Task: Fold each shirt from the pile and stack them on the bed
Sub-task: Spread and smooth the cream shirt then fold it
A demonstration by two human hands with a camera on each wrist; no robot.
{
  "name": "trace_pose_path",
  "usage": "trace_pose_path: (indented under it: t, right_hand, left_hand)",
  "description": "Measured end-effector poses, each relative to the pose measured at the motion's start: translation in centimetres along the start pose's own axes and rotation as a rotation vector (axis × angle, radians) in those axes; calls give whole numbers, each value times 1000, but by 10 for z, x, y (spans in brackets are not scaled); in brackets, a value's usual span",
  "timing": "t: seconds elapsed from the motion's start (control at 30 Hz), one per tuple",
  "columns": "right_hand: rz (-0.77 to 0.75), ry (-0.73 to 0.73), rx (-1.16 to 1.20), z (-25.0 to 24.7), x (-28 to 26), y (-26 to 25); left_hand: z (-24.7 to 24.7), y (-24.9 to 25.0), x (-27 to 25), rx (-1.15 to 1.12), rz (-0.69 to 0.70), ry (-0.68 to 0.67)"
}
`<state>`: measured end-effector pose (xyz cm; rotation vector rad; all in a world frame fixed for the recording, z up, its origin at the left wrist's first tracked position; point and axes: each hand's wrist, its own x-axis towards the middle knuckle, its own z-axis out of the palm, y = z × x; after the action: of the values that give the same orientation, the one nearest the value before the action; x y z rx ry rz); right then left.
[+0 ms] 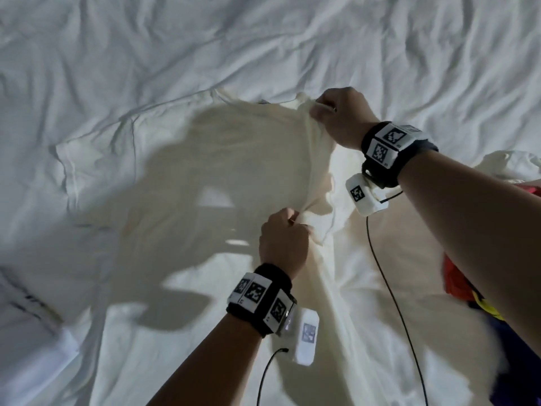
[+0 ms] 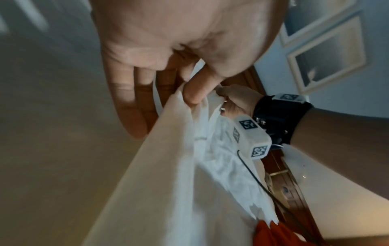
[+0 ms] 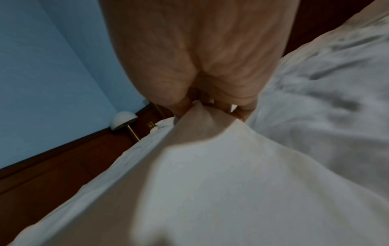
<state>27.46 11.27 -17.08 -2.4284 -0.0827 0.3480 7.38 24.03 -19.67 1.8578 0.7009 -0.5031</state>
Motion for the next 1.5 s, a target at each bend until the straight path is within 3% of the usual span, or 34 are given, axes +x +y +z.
trace_pose_path:
  t: [0.17, 0.3, 0.4, 0.53, 0.67, 0.83, 1.0, 1.27, 1.37, 1.5]
  right_hand:
    - [78, -62, -67, 36, 3, -12]
    - [45, 106, -145, 50, -20, -8]
    - [7, 227, -59, 59, -72, 5]
    - [10, 286, 77, 86, -177, 37]
    - [215, 101, 23, 103, -289, 57]
    - [440, -201, -82, 107, -380, 62]
    - [401, -341, -271, 99, -425, 48]
    - [196, -340, -326, 113, -470, -5]
    - [209, -368, -323, 122, -484, -19]
    - [290, -458, -381, 113, -509, -27]
  left_hand:
    - [-14, -27, 21, -105, -105, -11]
    - [-15, -33, 21, -139, -97, -22]
    - [-18, -35, 9, -175, -66, -1]
    - [-26, -50, -18, -168, -108, 33]
    - [-27, -74, -59, 19, -77, -57]
    - [-19, -109, -108, 139, -96, -185]
    - [-7, -138, -155, 132, -126, -221]
    - [-8, -134, -193, 173, -72, -293]
    - [-17, -140, -194, 223, -67, -248]
    - [-31, -152, -192, 126, -124, -252]
